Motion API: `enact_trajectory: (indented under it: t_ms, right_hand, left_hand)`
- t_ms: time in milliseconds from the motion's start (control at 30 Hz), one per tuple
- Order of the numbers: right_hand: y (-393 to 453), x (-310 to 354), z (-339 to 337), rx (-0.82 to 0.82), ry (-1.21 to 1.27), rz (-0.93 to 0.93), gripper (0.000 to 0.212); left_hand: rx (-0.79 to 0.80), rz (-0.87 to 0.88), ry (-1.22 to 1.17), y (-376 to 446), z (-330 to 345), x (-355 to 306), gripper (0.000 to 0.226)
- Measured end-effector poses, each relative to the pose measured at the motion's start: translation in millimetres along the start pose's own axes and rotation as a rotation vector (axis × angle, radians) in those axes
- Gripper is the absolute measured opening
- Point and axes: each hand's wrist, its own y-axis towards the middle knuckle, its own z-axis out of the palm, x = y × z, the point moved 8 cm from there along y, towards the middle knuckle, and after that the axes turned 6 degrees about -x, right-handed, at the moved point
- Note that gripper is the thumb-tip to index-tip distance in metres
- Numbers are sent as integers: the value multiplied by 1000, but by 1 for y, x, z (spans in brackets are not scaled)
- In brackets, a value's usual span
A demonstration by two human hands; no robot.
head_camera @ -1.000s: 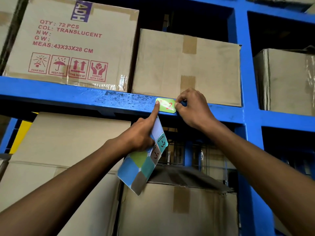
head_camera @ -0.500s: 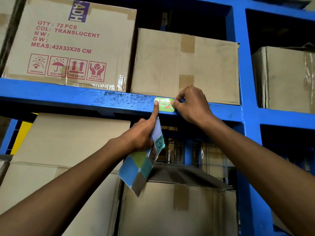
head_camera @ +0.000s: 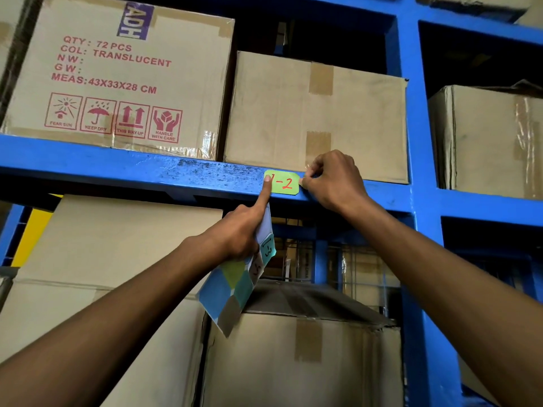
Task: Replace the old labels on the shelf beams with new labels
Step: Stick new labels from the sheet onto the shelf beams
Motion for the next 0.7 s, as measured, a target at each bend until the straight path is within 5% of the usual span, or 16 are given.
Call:
enact_trajectory:
  t_ms: [200, 333, 567, 700]
  right_hand:
    - [-29, 23, 12, 46, -371, -492, 52]
    - [-40, 8, 24, 44, -448, -449, 69]
    - [-56, 4, 30, -5, -378, -250, 67]
    - [-75, 7, 37, 18, -518, -352, 68]
  left_hand:
    - [-7, -17, -8, 9, -9, 4, 119]
    - [-22, 16, -17, 11, -9, 8, 122]
    - [-27, -17, -51, 2, -6, 13, 120]
    - [-30, 1, -28, -9, 1, 9, 116]
